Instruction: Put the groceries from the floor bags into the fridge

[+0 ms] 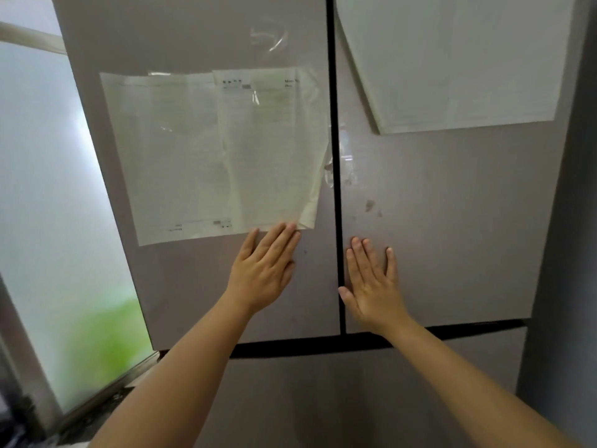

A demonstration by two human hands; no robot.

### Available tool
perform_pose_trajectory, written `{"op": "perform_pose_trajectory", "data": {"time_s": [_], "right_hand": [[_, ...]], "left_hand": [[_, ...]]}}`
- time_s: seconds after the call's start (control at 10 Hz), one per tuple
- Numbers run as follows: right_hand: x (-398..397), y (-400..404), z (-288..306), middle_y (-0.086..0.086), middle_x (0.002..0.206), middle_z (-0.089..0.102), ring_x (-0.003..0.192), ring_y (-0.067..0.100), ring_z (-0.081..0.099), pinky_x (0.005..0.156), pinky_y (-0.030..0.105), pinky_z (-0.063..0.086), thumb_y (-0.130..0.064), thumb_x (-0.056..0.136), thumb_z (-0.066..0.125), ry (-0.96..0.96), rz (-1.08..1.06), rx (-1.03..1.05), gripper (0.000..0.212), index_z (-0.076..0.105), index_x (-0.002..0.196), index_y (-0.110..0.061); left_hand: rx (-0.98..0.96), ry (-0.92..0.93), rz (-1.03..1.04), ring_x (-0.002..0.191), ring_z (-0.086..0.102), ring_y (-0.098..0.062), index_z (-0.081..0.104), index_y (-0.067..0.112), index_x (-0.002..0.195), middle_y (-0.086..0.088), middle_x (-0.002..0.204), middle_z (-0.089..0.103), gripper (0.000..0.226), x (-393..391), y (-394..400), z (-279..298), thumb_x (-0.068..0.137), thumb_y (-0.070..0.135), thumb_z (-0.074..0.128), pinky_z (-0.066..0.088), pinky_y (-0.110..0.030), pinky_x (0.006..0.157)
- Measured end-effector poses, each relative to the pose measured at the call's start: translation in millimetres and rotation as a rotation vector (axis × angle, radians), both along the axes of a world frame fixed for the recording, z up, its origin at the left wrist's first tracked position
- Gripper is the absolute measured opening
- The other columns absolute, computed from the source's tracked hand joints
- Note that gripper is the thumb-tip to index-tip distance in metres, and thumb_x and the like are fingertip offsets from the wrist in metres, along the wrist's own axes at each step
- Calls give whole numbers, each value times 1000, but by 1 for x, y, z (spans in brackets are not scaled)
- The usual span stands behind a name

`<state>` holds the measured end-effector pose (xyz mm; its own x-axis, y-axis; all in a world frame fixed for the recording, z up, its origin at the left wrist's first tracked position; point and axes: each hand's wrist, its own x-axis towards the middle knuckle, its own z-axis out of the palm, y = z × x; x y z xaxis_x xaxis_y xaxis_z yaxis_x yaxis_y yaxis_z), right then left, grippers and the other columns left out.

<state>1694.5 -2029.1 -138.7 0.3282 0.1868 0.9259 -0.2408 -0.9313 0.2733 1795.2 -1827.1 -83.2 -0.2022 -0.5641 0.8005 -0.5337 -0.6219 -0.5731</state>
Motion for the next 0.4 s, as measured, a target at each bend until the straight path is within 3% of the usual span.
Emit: {"op": "perform_pose_trajectory", "data": {"time_s": [0.2, 0.3, 0.4], "right_hand": [[-3, -2, 2, 3, 154, -29, 144, 15, -23, 116, 41, -18, -47, 96, 0, 27, -29, -28, 65, -18, 146, -10], [-8, 7, 1, 4, 157, -21, 145, 13, -21, 117, 39, -16, -48, 96, 1, 69, 9, 5, 66, -11, 148, -10], [-23, 20, 19, 18, 144, 37, 139, 21, 22, 114, 46, 21, -42, 97, 21, 13, 176, 158, 60, 42, 132, 2]], "left_hand": [[-86, -40, -49, 149, -8, -12, -2, 11, 151, 1, 160, -13, 60, 5, -4, -16, 99, 30, 22, -4, -34, 121], [-156, -6, -48, 148, -9, -11, -3, 11, 151, 1, 160, -15, 61, 1, -2, -23, 99, 31, 22, -4, -34, 121], [-206, 13, -49, 148, -10, -11, 1, 13, 151, 1, 159, -16, 60, 2, -5, -24, 99, 32, 22, -5, -34, 121]]}}
